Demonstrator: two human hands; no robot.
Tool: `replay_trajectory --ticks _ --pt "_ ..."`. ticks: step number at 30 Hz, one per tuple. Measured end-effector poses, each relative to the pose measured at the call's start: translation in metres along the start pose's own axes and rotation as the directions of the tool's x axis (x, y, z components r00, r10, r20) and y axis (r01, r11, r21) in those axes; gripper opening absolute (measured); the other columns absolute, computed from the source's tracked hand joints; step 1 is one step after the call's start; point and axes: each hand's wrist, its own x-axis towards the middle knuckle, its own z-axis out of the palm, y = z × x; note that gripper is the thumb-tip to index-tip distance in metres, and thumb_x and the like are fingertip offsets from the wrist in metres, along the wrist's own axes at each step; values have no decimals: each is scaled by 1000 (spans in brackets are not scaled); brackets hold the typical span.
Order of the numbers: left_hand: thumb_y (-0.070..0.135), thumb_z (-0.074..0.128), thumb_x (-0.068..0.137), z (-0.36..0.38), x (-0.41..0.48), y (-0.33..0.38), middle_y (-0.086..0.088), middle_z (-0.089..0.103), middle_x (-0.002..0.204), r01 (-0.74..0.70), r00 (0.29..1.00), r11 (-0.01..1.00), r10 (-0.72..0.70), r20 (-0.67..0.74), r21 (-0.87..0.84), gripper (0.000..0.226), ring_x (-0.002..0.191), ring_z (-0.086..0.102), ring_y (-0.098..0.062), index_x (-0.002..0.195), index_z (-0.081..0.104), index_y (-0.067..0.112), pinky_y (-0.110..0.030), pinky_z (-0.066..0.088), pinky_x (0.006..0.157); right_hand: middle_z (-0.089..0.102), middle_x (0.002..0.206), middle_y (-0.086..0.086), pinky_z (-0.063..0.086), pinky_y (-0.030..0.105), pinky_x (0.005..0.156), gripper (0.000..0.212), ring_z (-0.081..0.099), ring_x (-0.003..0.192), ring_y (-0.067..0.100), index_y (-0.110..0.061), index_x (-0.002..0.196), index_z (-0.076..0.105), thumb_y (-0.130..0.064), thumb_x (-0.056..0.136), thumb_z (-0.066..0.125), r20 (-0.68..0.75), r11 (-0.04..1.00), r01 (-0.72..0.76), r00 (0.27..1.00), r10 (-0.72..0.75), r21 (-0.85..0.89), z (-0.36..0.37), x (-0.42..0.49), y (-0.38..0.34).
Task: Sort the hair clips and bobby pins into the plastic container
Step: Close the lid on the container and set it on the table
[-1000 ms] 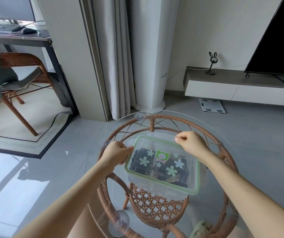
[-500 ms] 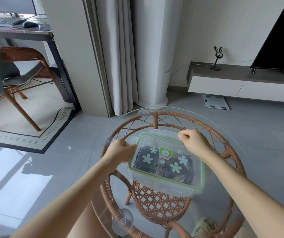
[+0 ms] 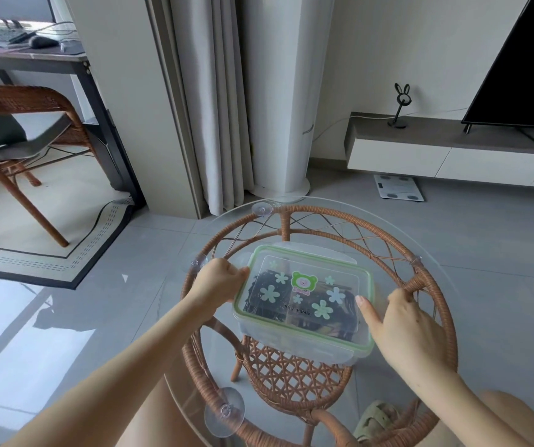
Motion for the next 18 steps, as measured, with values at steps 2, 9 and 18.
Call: replay_trajectory --ticks 2,9,18 --pt "31 52 91 0 -2 2 -3 45 58 -29 1000 999 29 0 33 39 59 48 -25 57 42 14 -27 43 57 53 72 2 26 23 40 57 50 59 21 -10 94 50 -57 90 19 40 997 23 999 -21 -69 -1 2 -2" --pt "28 28 101 7 -14 3 -19 58 105 -240 955 789 297 -8 566 37 94 58 -34 116 46 0 -37 49 77 50 59 2 30 26 44 56 51 59 22 -11 62 43 -45 96 15 153 985 170 974 -168 -2 -4 12 -2" --pt "16 19 102 -1 1 0 -3 35 61 -252 962 815 154 226 521 40 70 48 -22 122 49 -2 -40 53 82 46 61 9 32 23 40 54 38 49 17 -7 66 45 -51 94 29 553 913 -137 826 -109 385 -20 23 3"
